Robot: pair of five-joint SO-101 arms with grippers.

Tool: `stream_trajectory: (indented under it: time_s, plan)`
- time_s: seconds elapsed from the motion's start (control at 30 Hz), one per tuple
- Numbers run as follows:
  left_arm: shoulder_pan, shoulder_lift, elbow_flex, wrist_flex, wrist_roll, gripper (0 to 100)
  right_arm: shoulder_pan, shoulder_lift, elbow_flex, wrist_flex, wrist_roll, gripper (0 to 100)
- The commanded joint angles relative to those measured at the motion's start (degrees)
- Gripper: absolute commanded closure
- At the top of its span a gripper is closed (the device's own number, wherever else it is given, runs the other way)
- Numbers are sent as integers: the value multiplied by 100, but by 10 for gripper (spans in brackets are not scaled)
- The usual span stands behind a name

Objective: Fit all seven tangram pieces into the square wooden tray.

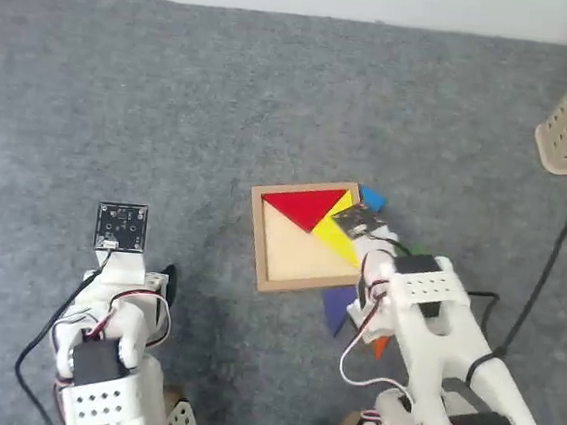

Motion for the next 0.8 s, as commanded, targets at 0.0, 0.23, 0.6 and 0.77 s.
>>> stream_trajectory:
  time_s: [0.0, 0.23, 0.6, 0.77]
  plan:
    - [-26, -88, -22, 18, 53, 775, 215, -171, -519, 347, 176, 957]
    - [-26, -88, -22, 18, 53, 775, 171, -171, -1433, 769, 167, 957]
    - [-26, -88, -22, 18, 53, 775, -1587, 22, -3622, 927, -1046, 957]
    - [-26, -88, -22, 18, 53, 775, -2026, 1033, -4413, 716, -1240, 957]
